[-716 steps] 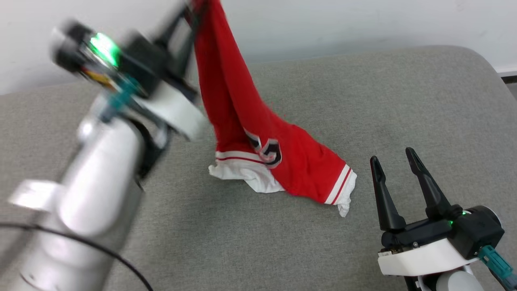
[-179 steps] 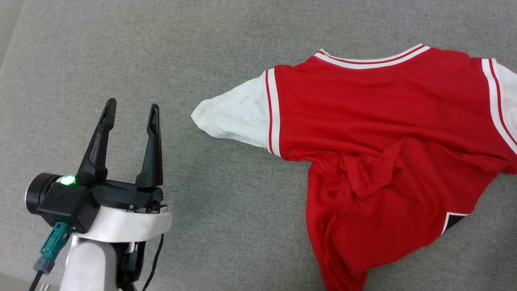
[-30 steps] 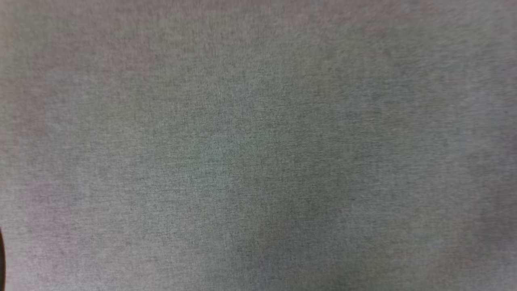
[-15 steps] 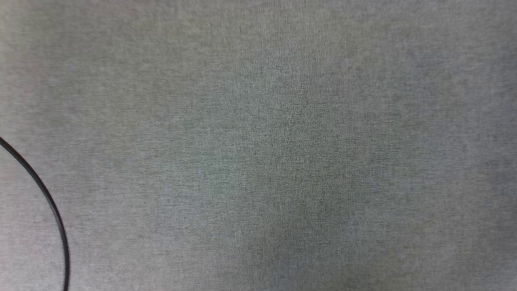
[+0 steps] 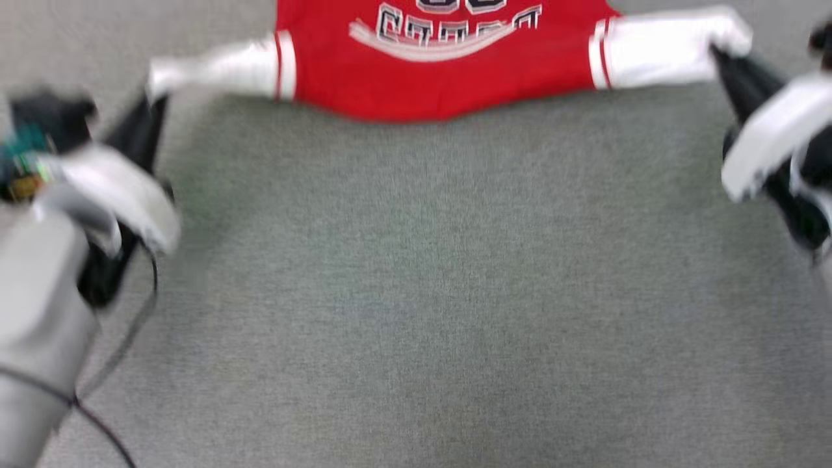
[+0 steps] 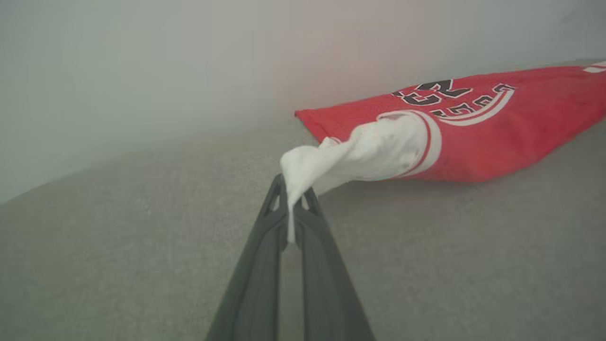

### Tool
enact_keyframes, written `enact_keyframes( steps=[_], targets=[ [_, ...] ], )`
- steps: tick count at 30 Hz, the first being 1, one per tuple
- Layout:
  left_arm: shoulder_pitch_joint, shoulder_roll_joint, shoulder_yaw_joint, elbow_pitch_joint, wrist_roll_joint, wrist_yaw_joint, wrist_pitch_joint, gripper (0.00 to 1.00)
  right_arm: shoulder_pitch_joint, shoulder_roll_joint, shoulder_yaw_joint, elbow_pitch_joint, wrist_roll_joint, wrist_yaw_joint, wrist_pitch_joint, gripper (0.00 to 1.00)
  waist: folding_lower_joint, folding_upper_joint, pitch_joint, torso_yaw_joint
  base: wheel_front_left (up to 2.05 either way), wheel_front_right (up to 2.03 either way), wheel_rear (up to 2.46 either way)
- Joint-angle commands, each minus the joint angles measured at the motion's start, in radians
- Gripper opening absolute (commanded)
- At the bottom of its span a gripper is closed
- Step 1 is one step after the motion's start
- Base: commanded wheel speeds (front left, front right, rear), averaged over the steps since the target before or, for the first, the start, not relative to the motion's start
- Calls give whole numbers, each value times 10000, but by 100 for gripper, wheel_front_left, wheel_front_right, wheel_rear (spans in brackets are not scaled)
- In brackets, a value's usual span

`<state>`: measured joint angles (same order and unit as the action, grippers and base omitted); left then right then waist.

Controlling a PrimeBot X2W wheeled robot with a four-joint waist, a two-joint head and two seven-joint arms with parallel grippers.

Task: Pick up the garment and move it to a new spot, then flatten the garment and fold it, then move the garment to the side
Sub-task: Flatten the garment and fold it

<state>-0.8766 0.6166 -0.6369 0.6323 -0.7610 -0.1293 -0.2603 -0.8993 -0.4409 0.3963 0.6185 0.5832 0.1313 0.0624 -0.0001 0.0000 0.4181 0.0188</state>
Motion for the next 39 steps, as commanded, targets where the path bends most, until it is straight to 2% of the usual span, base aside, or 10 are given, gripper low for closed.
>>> enact_keyframes(
  steps=[1, 6, 14, 31, 39],
  targets=[
    [851, 115, -71, -284, -126, 0, -63, 0, 737, -290, 181, -337, 333, -11, 70, 0, 1, 0, -787, 26, 0, 0, 0],
    [2960, 524, -219, -1094, -462, 361, 15, 0, 2465, -1148, 723, -1197, 826, -11, 220, 0, 1, 0, -1509, 8, 0, 0, 0],
    [5258, 1081, -464, -1924, -830, 848, 109, 0, 4128, -2013, 1504, -1887, 893, -12, 230, 0, 1, 0, -2223, -125, 0, 0, 0],
    [8756, 1903, -783, -4796, -1649, 2393, 561, 0, 6999, -2987, 1870, -3398, 1740, -11, 937, 0, 1, 0, -3426, -389, 0, 0, 0],
    [9397, 2077, -831, -5497, -1873, 2798, 713, 0, 7897, -3153, 1615, -3682, 1994, -11, 1337, 0, 1, 0, -3508, -393, 0, 0, 0]
  ],
)
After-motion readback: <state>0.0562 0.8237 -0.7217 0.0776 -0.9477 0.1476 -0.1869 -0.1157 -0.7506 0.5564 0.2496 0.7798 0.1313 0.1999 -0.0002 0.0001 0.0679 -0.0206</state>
